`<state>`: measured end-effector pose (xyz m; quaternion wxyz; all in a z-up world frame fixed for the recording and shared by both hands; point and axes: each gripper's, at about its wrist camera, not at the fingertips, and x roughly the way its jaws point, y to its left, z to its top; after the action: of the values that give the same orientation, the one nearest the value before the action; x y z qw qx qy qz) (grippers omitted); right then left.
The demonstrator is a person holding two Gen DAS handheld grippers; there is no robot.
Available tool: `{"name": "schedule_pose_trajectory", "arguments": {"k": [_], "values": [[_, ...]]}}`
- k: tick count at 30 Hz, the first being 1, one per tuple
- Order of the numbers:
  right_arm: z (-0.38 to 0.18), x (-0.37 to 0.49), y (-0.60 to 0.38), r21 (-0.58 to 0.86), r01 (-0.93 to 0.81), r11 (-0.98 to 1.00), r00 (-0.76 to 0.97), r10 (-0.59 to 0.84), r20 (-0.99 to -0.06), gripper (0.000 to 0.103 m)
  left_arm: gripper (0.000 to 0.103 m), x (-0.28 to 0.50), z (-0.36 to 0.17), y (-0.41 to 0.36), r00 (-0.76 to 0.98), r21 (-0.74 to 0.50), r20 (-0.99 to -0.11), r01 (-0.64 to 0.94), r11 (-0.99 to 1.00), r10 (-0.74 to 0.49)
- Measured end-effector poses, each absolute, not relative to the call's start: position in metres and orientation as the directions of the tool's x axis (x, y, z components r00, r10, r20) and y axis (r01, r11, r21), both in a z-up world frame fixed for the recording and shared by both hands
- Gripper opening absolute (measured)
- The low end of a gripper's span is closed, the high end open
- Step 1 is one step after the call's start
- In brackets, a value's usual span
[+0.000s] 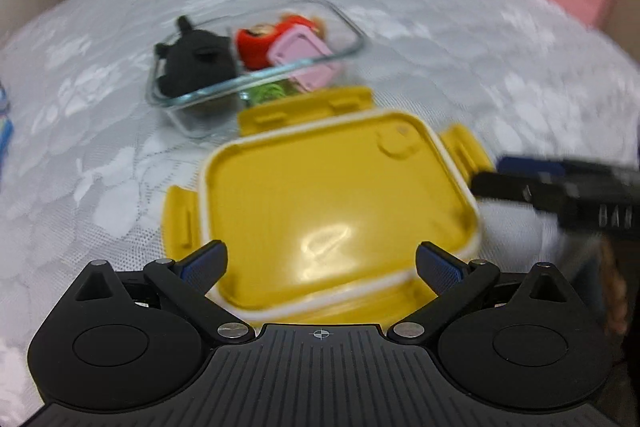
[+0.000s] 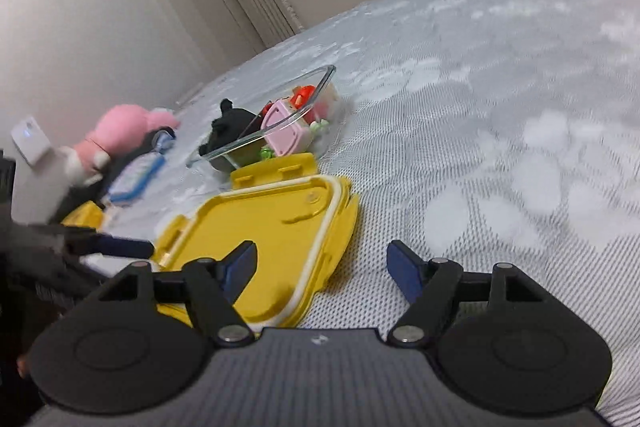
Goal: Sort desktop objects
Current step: 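Move the left tool to the yellow lid's rim and grasp it, then lift the yellow lid with the left tool while the right tool grasps its other edge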
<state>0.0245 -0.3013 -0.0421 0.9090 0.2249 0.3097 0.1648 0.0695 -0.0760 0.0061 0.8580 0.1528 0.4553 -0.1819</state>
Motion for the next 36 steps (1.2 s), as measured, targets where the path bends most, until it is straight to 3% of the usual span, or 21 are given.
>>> {"name": "schedule_pose_trajectory", "arguments": {"k": [5, 7, 8, 9, 10, 16, 20, 24, 32, 36], "values": [[-0.053, 0.033, -0.312, 0.62, -0.151, 0.77, 0.735, 0.507, -0.45, 0.066, 0.103, 0.05, 0.004, -0.097, 0.55, 0.182, -0.825, 0.47, 0.864, -0.126], [-0.053, 0.042, -0.31, 0.626, -0.153, 0.764, 0.728, 0.516, -0.452, 0.053, 0.103, 0.044, 0.005, -0.102, 0.565, 0.212, -0.817, 0.475, 0.854, -0.112], [-0.054, 0.047, -0.309, 0.631, -0.15, 0.761, 0.72, 0.521, -0.458, 0.034, 0.103, 0.039, 0.007, -0.104, 0.589, 0.245, -0.801, 0.477, 0.844, -0.101], [-0.055, 0.051, -0.308, 0.633, -0.137, 0.762, 0.713, 0.52, -0.47, 0.022, 0.103, 0.033, 0.008, -0.107, 0.616, 0.281, -0.782, 0.478, 0.832, -0.09], [-0.057, 0.054, -0.307, 0.639, -0.125, 0.759, 0.711, 0.517, -0.476, 0.019, 0.103, 0.027, 0.009, -0.108, 0.648, 0.322, -0.757, 0.477, 0.818, -0.08], [-0.044, 0.051, -0.309, 0.685, -0.141, 0.715, 0.718, 0.55, -0.426, 0.015, 0.103, -0.013, 0.012, -0.119, 0.797, 0.525, -0.6, 0.458, 0.717, -0.069], [-0.031, 0.047, -0.309, 0.703, -0.166, 0.691, 0.723, 0.571, -0.39, 0.016, 0.103, -0.036, 0.004, -0.14, 0.892, 0.691, -0.449, 0.38, 0.615, -0.048], [-0.011, 0.047, -0.298, 0.683, -0.203, 0.702, 0.711, 0.585, -0.39, 0.018, 0.103, -0.048, -0.005, -0.158, 0.895, 0.742, -0.441, 0.408, 0.532, -0.072], [0.023, 0.039, -0.284, 0.647, -0.334, 0.686, 0.674, 0.653, -0.345, 0.019, 0.103, -0.045, -0.016, -0.166, 0.885, 0.731, -0.461, 0.423, 0.536, -0.07], [0.031, 0.037, -0.279, 0.631, -0.354, 0.69, 0.671, 0.658, -0.343, 0.021, 0.103, -0.021, 0.002, -0.147, 0.88, 0.626, -0.47, 0.387, 0.676, -0.069]]}}
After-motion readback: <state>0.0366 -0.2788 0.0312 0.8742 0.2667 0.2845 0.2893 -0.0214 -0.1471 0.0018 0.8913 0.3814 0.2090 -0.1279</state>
